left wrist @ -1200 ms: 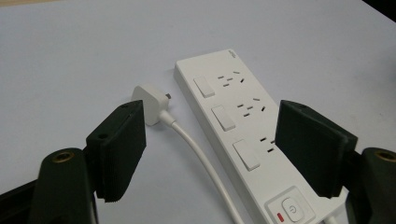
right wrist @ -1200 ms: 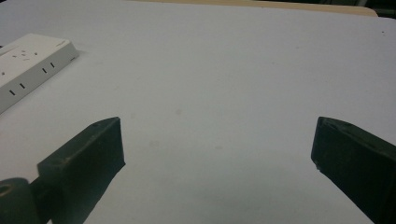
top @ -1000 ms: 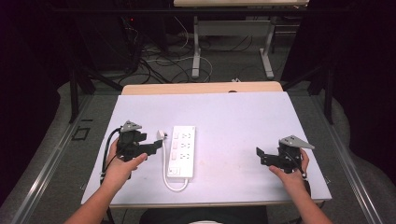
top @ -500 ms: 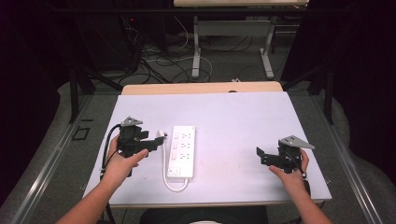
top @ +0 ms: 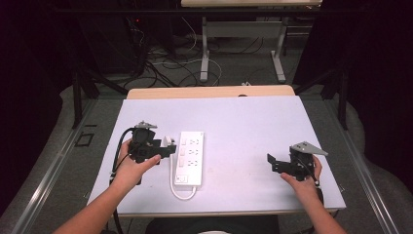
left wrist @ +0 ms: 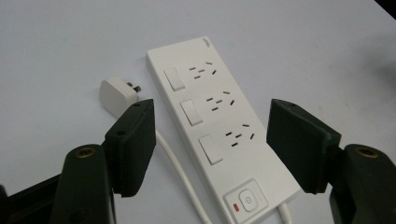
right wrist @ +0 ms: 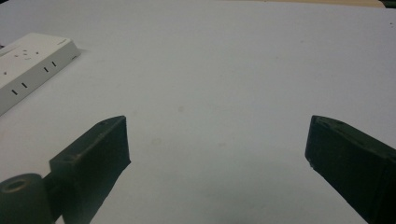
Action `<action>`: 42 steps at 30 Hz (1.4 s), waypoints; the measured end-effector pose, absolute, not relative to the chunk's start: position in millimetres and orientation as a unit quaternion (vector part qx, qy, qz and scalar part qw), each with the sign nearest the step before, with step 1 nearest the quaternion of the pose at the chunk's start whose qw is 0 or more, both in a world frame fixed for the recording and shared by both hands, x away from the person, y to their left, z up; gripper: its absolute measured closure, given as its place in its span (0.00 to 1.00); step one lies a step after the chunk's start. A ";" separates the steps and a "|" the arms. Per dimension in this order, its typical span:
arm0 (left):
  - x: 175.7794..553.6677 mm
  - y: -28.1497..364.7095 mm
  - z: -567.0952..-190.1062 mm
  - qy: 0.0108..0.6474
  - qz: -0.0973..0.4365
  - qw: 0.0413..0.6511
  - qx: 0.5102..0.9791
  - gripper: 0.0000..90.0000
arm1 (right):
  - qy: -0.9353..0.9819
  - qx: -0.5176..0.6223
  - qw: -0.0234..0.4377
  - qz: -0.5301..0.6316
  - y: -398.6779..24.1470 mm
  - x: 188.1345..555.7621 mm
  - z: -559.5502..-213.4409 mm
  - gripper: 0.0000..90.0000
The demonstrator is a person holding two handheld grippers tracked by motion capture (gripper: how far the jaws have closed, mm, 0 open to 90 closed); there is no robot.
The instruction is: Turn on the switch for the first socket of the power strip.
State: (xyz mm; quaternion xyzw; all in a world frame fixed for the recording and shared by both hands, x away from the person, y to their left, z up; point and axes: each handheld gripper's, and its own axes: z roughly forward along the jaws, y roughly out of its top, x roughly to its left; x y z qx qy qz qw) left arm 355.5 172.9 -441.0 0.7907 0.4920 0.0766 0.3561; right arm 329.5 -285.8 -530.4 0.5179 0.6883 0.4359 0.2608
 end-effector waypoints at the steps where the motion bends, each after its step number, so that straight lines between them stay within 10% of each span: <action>1: 355.9 172.2 -441.3 0.491 0.072 0.354 0.792 0.38 | 0.688 0.518 0.261 0.436 -285.7 329.5 -530.4 0.06; 42: 374.5 151.7 -476.5 0.554 -0.008 0.264 0.789 0.67 | 0.691 0.518 0.250 0.438 -283.5 330.5 -532.8 0.08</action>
